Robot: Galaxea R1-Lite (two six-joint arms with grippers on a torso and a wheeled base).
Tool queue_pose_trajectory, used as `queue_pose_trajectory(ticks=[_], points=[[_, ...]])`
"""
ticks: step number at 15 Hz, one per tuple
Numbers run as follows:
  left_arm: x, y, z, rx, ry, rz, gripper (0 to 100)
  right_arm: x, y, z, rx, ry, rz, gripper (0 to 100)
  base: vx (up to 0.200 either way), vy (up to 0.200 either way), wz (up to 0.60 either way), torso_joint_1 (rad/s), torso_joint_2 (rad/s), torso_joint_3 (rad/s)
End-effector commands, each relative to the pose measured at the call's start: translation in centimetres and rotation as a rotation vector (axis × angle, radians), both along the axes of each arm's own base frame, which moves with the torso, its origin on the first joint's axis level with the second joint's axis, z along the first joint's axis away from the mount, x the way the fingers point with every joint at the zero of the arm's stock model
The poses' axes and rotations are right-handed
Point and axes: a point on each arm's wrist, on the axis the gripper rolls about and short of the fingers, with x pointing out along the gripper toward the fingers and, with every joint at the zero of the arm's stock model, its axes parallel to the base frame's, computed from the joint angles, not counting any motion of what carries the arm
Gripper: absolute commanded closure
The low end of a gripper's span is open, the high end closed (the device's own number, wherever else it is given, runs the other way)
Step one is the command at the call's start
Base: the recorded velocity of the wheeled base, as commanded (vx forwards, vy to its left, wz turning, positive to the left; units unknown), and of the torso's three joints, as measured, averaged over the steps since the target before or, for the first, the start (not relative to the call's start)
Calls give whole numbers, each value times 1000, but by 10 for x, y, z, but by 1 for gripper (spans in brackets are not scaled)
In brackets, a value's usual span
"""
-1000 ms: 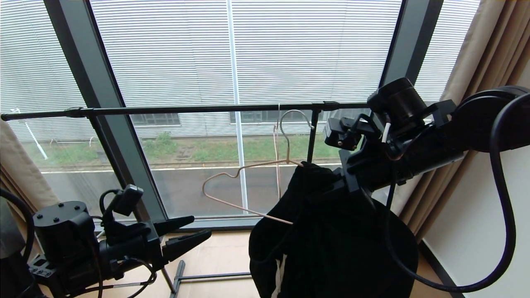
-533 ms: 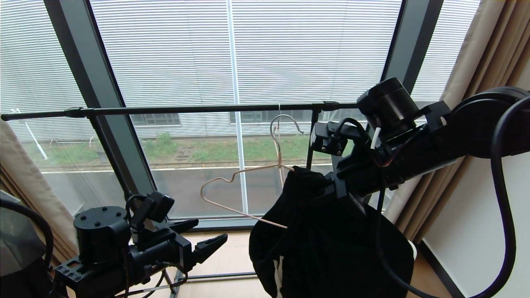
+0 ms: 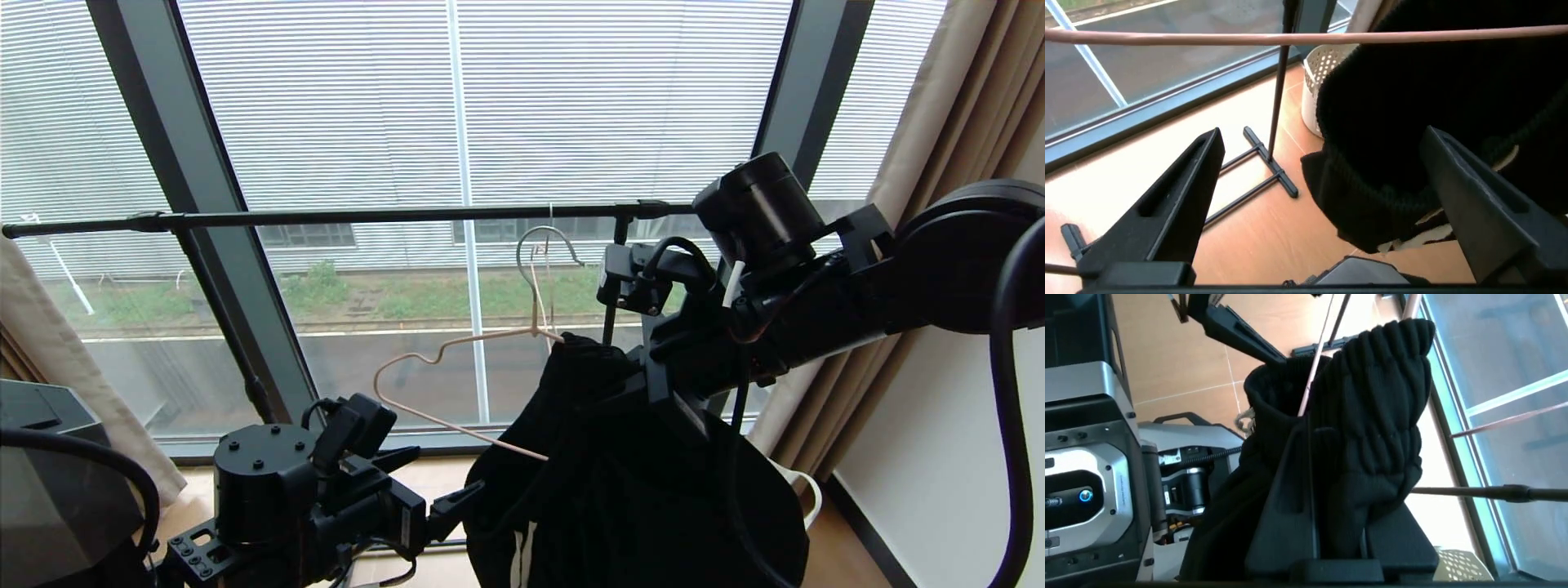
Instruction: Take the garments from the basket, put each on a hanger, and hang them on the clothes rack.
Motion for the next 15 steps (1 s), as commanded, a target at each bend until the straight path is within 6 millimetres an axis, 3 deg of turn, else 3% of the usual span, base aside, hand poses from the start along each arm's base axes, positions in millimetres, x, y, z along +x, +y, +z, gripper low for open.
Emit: queue_pose_trajectory(ticks=[1,12,13,15], points=[[1,-2,-7,12,22,-2,0,-6,1,2,8,-7,14,100,0,0,0,0,0,0],[7,-6,-28,56,76,19,0,-25,1,8,55,-37,69,100,0,0,0,0,0,0],[8,-6,-27,54,74,20,100,-25,0,8,57,-37,69,100,0,0,0,0,0,0],[9,-7,-27,52,71,20,100,-25,0,7,57,-33,69,100,0,0,0,0,0,0]])
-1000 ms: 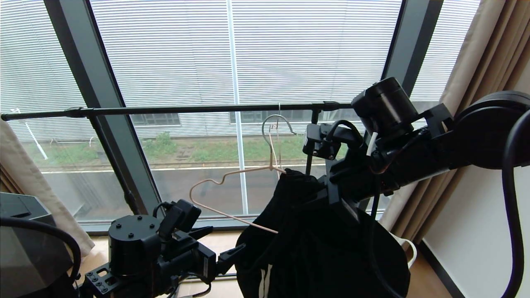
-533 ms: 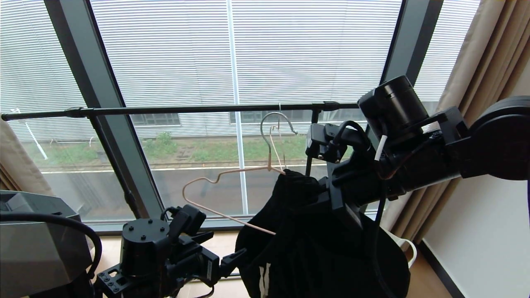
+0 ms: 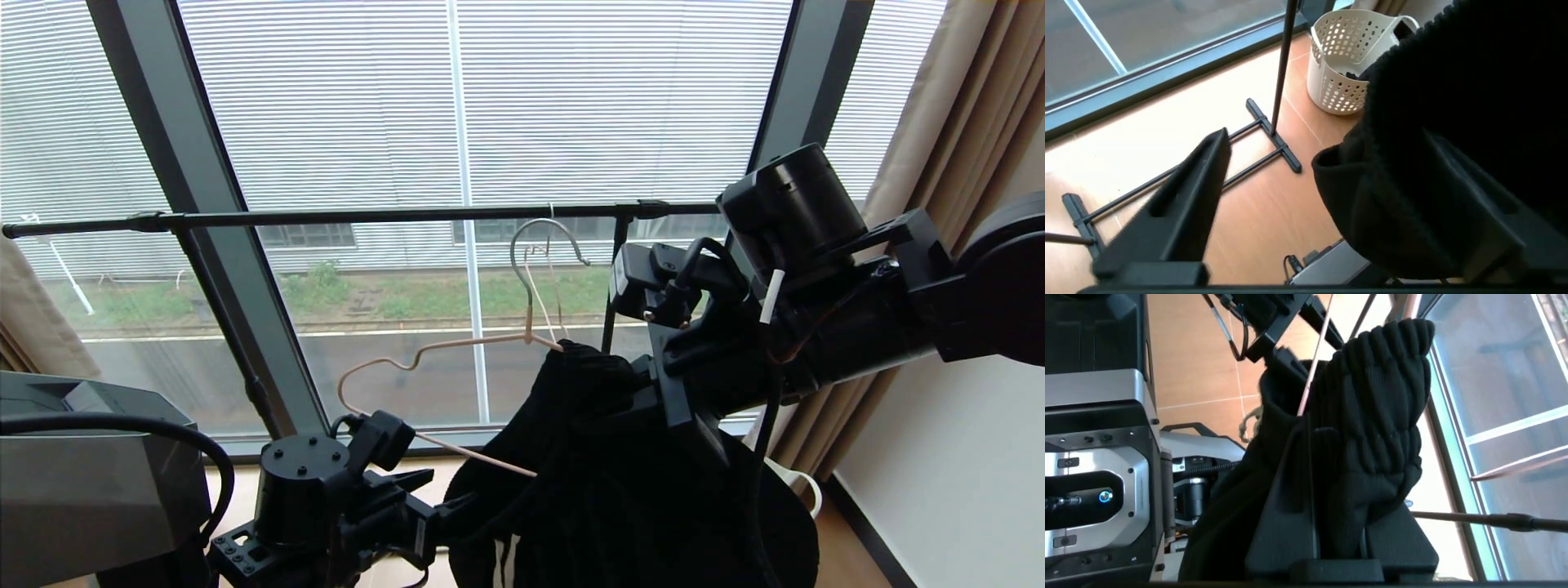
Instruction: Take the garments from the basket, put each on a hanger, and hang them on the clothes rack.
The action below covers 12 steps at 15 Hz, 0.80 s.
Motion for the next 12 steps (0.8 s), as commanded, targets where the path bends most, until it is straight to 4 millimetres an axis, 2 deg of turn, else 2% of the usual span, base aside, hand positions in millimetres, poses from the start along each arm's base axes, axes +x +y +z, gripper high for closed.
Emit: queue_pose_trajectory(ticks=[1,5,7,9,12], points=[[0,0,-1,1,3,0,100,1,-1,0,1,1,-2,100,0,0,0,0,0,0],[5,4,2,-6,-25,32,100,7,-13,-7,-5,9,-45,100,0,0,0,0,0,0],[16,17,8,-24,-66,93,100,14,-37,-21,7,6,-117,100,0,0,0,0,0,0],[23,22,9,-30,-77,121,100,13,-48,-25,32,35,-114,100,0,0,0,0,0,0],[27,26,10,-33,-85,138,100,10,-52,-25,30,39,-121,100,0,0,0,0,0,0]])
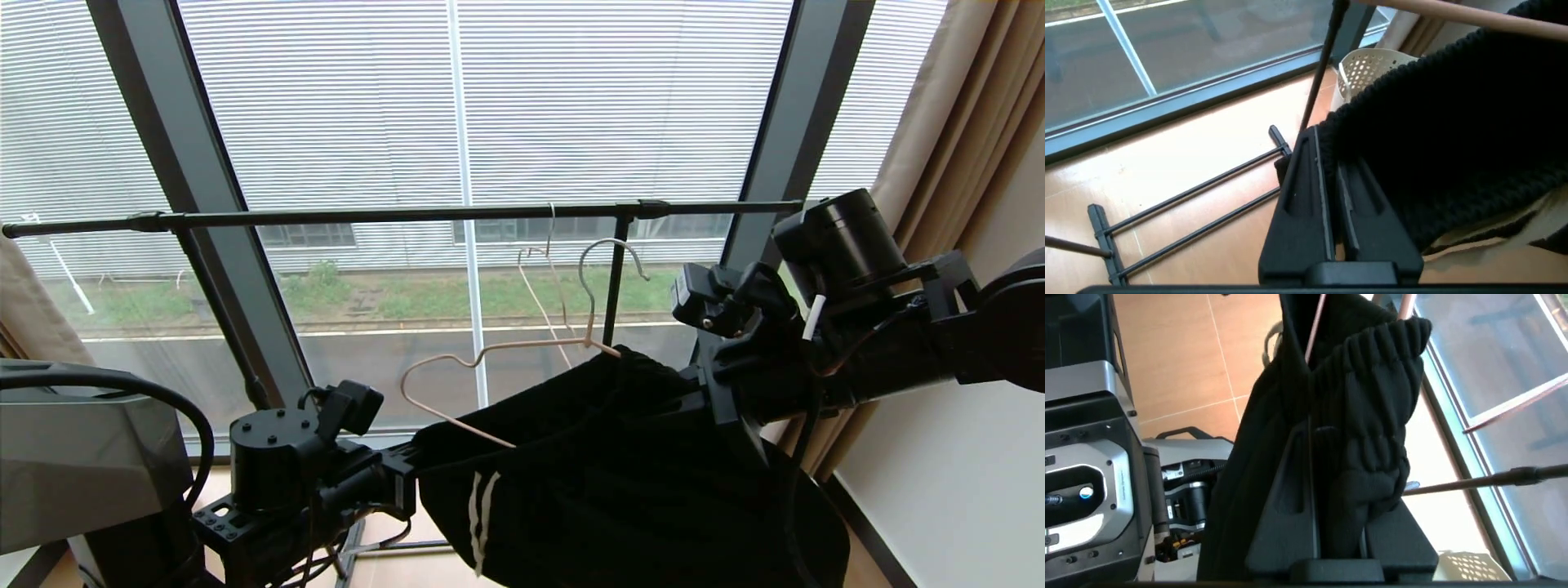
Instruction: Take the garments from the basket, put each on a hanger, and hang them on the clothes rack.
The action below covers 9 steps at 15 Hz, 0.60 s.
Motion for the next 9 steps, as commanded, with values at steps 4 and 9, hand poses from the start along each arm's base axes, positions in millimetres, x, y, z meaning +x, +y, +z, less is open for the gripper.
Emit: queue_pose_trajectory(ticks=[4,9], points=[[7,8,3,-7,-16,38,100,-11,-8,-1,-6,8,-4,100,0,0,0,0,0,0],[15,16,6,-17,-38,74,100,-22,-14,-6,-21,17,-3,100,0,0,0,0,0,0]])
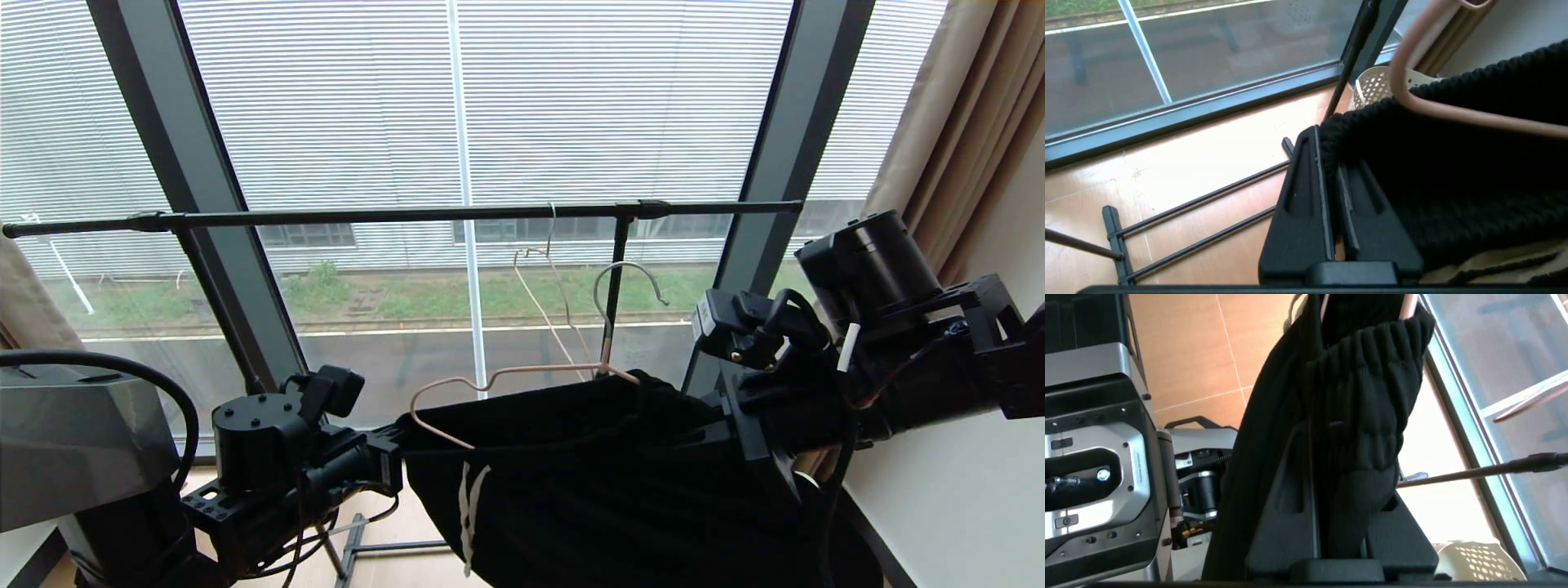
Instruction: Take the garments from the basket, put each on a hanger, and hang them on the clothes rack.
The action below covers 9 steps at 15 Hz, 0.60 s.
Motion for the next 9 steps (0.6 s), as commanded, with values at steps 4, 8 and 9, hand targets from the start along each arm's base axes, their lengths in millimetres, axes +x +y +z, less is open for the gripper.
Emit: queue_pose_trajectory(ticks=[4,8,9], points=[[3,5,8,-12,-31,22,100,-11,-6,-3,-23,1,-10,100,0,0,0,0,0,0],[7,12,14,-21,-54,45,100,-13,-7,-13,-98,-44,14,100,0,0,0,0,0,0],[7,12,15,-23,-60,45,100,-14,-7,-15,-105,-42,18,100,0,0,0,0,0,0]])
